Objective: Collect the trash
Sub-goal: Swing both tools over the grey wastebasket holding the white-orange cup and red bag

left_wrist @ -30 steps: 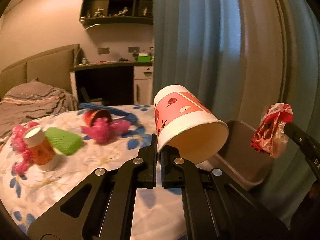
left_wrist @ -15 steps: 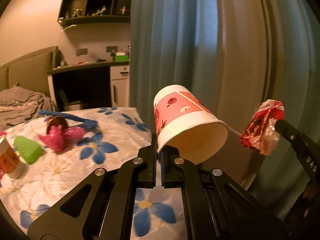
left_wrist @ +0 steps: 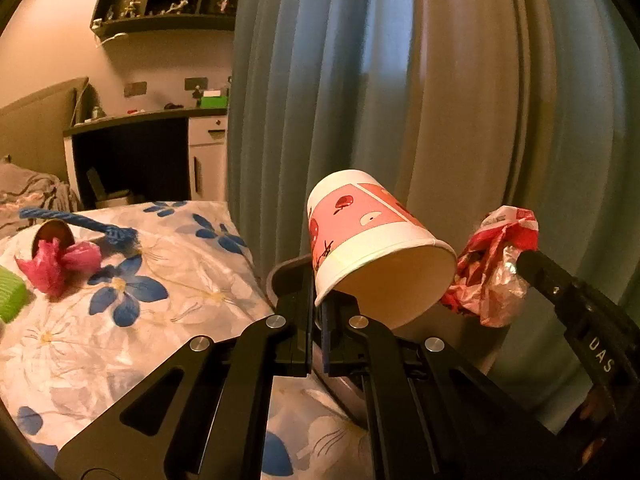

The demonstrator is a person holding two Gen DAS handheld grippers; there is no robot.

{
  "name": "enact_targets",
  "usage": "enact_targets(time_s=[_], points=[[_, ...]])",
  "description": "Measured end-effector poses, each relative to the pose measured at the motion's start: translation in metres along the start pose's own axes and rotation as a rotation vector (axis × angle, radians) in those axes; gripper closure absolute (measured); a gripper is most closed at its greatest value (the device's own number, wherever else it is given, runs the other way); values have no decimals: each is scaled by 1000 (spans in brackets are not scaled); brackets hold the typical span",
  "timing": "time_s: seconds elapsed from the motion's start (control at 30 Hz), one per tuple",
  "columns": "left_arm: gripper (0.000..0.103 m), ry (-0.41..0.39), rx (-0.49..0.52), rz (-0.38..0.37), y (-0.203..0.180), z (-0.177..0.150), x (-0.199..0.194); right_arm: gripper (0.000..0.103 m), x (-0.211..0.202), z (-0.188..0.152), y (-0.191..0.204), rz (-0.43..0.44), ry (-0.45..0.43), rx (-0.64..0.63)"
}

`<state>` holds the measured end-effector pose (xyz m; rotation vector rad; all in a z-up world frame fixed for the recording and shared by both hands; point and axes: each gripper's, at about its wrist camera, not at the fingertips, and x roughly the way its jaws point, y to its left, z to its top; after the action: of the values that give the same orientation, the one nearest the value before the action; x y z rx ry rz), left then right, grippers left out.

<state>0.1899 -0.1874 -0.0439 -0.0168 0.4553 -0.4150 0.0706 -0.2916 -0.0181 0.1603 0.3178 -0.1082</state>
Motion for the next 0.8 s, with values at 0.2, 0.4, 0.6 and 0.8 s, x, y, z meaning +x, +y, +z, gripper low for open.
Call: enact_targets(time_s=[0.2,0.4,0.6,0.8], points=[[101,15,0,-13,-2,-2,12,101,9,-2,-1,-4,15,3],[101,34,-10,-27,-1,-5,23,101,17,-3,-3,-3,33,5],[101,51,-18,-34,-1,-7,31,101,21,-3,-3,-3,50,1],[101,64,-14,-39,-4,-10,35,100,21,-5,-6,-6,52,0]])
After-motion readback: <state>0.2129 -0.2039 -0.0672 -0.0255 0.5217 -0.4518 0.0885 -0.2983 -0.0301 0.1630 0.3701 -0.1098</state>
